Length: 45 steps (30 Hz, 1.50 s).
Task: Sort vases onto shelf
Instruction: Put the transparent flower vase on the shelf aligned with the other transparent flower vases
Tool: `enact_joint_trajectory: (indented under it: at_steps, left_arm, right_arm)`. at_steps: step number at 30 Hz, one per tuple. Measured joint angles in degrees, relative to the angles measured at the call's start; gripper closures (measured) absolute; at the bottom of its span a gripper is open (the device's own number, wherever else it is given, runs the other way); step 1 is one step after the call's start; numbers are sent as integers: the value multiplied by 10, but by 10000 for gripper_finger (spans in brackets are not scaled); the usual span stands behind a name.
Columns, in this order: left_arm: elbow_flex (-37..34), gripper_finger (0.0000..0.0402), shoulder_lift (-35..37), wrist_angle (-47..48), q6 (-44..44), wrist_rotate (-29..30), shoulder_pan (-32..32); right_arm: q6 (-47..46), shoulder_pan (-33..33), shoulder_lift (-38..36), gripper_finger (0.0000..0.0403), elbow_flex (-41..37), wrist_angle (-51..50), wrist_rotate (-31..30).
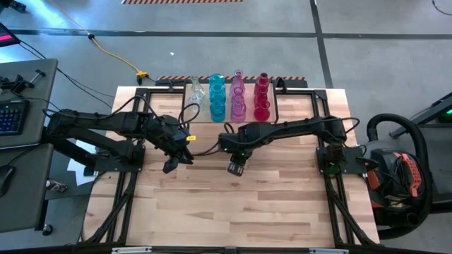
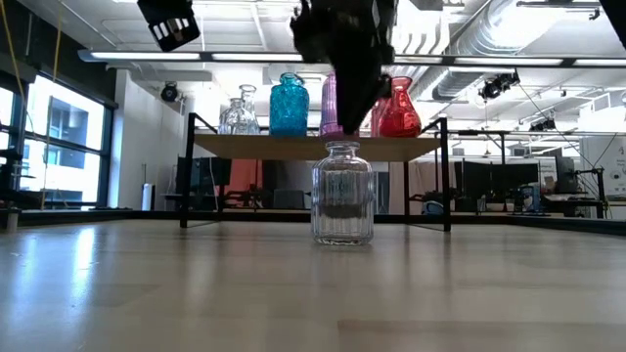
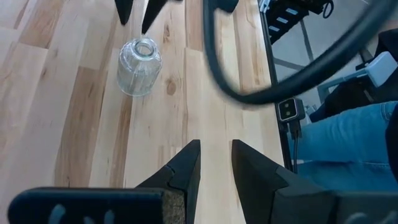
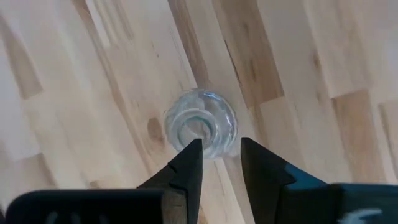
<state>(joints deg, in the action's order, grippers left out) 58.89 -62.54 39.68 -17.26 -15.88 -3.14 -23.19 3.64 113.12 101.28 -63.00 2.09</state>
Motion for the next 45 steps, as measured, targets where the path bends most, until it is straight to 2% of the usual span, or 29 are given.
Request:
enact_joint_trajectory:
  at_steps: [5, 11, 17, 23, 28, 32, 36, 39, 45]
  left_arm:
    - [0, 321, 0, -2, 4, 0, 0]
    - [0, 321, -7, -7, 5, 1, 0]
    - [0, 321, -23, -14, 14, 3, 0]
    - [0, 321, -39, -26, 14, 3, 0]
    - [0, 321, -53, -41, 14, 3, 0]
    - [0, 321, -57, -50, 9, 3, 0]
    - [0, 321, -56, -70, -4, 3, 0]
    - [0, 321, -56, -75, -17, 3, 0]
    - [0, 321, -56, -76, -22, 9, 0]
  right_arm:
    - [-8, 7, -9, 313, 66, -86, -8]
    - [-28, 27, -22, 313, 134, -195, -59]
    - [-53, 51, -100, 313, 141, -208, -127]
    - [-48, 89, -211, 313, 141, -203, -233]
    - [-67, 138, -306, 314, 137, -219, -368]
    - [-109, 187, -408, 314, 56, -221, -464]
    - [-175, 227, -533, 314, -98, -167, -514]
    - [-182, 240, -625, 314, -228, -65, -516]
    - [-105, 243, -769, 314, -474, 159, -495]
